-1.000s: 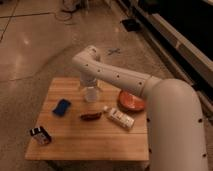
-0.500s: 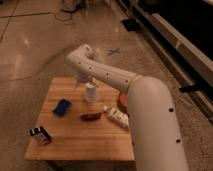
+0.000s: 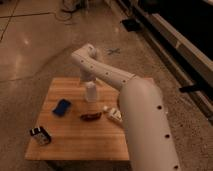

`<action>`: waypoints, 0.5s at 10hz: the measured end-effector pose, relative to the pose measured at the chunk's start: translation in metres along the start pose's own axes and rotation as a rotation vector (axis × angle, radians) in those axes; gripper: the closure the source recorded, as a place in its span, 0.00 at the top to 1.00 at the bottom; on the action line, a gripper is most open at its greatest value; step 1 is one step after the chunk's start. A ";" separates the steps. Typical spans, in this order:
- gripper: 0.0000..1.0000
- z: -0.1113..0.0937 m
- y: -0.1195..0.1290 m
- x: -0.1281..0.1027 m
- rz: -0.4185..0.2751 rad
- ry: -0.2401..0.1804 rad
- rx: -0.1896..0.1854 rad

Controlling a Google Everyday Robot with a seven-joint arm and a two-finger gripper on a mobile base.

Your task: Place the ceramic cup over the eraser

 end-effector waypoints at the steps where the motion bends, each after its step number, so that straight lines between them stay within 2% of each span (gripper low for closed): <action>1: 0.80 0.005 0.000 0.001 0.002 -0.012 -0.003; 5: 0.80 0.019 -0.008 0.006 -0.008 -0.033 -0.007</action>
